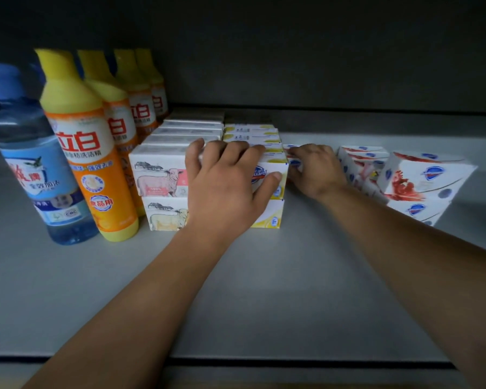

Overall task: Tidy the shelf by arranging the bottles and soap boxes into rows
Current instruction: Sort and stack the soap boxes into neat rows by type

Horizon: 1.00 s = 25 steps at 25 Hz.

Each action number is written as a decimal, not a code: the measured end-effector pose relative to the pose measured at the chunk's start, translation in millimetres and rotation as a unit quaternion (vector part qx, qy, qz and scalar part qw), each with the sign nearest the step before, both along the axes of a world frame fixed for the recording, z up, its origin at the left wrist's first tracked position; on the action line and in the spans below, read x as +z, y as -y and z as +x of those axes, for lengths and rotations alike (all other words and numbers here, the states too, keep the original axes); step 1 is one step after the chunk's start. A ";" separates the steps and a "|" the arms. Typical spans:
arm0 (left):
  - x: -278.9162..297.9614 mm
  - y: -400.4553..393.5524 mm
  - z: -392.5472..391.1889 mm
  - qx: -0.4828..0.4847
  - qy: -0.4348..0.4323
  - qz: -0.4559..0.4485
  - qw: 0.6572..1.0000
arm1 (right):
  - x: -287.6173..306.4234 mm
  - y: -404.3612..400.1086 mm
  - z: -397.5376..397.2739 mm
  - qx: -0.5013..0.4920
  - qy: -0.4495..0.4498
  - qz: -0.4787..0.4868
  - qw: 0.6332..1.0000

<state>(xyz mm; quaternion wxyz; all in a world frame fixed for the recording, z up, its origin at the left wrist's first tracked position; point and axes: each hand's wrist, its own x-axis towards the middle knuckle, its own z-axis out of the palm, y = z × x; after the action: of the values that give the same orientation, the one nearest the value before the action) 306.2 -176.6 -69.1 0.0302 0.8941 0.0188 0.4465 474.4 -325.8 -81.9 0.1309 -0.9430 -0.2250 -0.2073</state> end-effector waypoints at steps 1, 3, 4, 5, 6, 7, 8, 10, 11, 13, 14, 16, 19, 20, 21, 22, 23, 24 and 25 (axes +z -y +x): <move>-0.4 -0.4 0.5 0.000 0.001 0.001 1.000 | 2.1 2.6 -8.9 0.001 -0.013 0.001 1.000; -0.2 -1.1 0.5 0.005 -0.004 0.006 1.000 | 4.9 12.2 -34.0 0.006 -0.031 0.025 0.999; 0.0 -1.5 -0.4 0.007 -0.010 0.008 1.000 | 5.6 19.3 -49.0 0.008 -0.032 0.032 0.999; 0.5 -1.4 -1.6 0.008 -0.018 0.011 1.000 | 5.4 28.5 -65.4 0.009 -0.032 0.032 0.999; 1.3 -0.7 -2.9 0.010 -0.029 0.016 0.999 | 5.0 39.3 -82.7 0.008 -0.034 0.031 0.999; 1.6 -0.9 -3.7 0.015 -0.042 0.021 0.999 | 3.3 50.0 -99.4 0.011 -0.042 0.031 0.999; 2.2 -1.6 -4.4 0.019 -0.057 0.023 0.998 | 0.7 61.1 -114.8 0.016 -0.056 0.034 0.998; 8.3 1.3 -7.8 0.020 -0.093 0.021 0.995 | -4.0 91.8 -142.5 0.015 -0.088 0.038 0.995; 13.0 2.9 -10.0 0.024 -0.117 0.017 0.993 | -5.8 109.1 -152.4 0.006 -0.101 0.033 0.994; 24.1 9.3 -14.2 0.024 -0.145 0.000 0.989 | -8.0 146.0 -166.9 -0.032 -0.122 0.016 0.992; 28.3 14.0 -18.1 0.017 -0.138 -0.012 0.990 | -9.4 162.0 -171.3 -0.053 -0.133 0.007 0.990; 31.8 29.7 -25.1 -0.027 -0.096 -0.032 0.995 | -12.5 184.0 -177.3 -0.086 -0.148 -0.010 0.985; 29.8 69.2 -27.5 -0.125 -0.088 -0.082 0.985 | -22.8 192.3 -182.4 -0.103 -0.147 -0.038 0.983; 28.5 83.7 -24.4 -0.146 -0.092 -0.094 0.981 | -25.6 192.2 -182.1 -0.104 -0.142 -0.040 0.984; 27.2 97.3 -19.6 -0.163 -0.091 -0.096 0.978 | -27.5 192.3 -180.9 -0.105 -0.137 -0.038 0.984; 26.3 110.1 -13.3 -0.178 -0.089 -0.092 0.976 | -28.7 192.5 -179.4 -0.106 -0.133 -0.035 0.985; 26.2 122.5 -5.2 -0.195 -0.089 -0.087 0.973 | -29.3 193.2 -177.9 -0.107 -0.130 -0.031 0.985; 26.6 133.5 3.2 -0.209 -0.093 -0.089 0.970 | -30.0 193.1 -177.1 -0.106 -0.127 -0.029 0.986; 27.6 143.0 13.2 -0.218 -0.102 -0.099 0.965 | -30.6 192.7 -176.4 -0.105 -0.124 -0.028 0.986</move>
<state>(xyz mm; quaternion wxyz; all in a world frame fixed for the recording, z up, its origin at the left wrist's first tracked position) 319.4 -319.6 -41.5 0.2131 0.9098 -0.1300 0.3316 298.0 -518.6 -112.5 0.1087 -0.9830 -0.1129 -0.0953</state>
